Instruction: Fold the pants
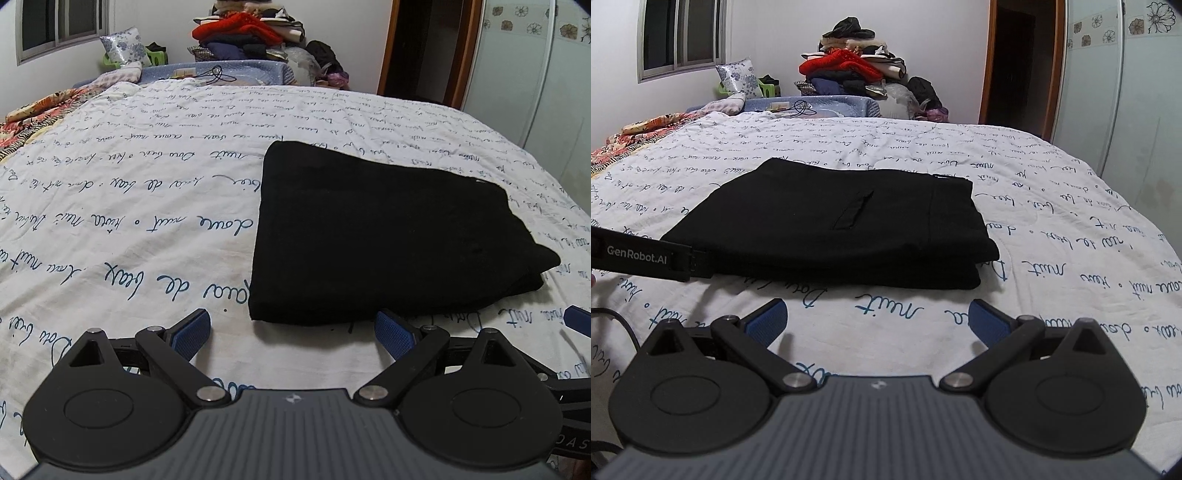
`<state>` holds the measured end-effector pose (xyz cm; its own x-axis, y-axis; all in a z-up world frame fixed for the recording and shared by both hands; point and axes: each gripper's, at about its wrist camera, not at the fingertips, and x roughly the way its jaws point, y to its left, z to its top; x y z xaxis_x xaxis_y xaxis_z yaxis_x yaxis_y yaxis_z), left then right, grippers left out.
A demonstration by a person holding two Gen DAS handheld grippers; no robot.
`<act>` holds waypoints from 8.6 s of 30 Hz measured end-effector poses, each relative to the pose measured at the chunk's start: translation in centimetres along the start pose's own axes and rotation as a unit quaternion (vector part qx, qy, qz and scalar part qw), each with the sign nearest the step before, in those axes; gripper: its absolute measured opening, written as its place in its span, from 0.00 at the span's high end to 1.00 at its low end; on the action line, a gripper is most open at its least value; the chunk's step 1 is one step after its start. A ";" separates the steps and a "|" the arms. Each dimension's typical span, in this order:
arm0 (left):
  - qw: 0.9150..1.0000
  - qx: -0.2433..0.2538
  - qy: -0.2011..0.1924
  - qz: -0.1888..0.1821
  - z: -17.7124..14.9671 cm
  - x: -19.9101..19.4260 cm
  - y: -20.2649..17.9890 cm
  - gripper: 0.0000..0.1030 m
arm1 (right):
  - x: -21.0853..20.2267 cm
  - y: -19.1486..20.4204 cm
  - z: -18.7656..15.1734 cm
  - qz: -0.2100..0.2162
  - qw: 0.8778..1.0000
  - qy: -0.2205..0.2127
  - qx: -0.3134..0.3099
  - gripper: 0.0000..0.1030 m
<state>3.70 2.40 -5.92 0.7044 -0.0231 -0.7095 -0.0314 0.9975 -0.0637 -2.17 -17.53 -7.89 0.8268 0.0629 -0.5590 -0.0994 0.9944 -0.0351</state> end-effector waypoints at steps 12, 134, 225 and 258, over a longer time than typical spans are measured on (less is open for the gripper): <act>0.999 0.031 0.001 0.013 -0.2 0.2 -0.9 0.07 | 0.4 0.2 -0.4 0.001 1.000 0.008 -0.013 0.00; 0.998 0.058 0.013 -0.025 4.3 4.2 -0.7 0.04 | 4.6 -11.9 1.4 0.077 0.974 0.011 0.215 0.92; 0.995 0.094 -0.005 0.035 8.6 6.9 -4.0 0.01 | 4.4 -5.6 6.3 0.034 0.999 -0.004 -0.033 0.49; 1.000 0.012 0.002 0.009 4.2 2.8 2.6 0.00 | 20.9 6.9 19.6 0.218 0.970 0.076 -0.078 0.39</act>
<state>8.57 5.21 -5.10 0.7012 -0.0044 -0.7130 -0.0282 0.9990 -0.0339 25.23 -7.71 -3.60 0.5970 0.4499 -0.6642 -0.5141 0.8502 0.1138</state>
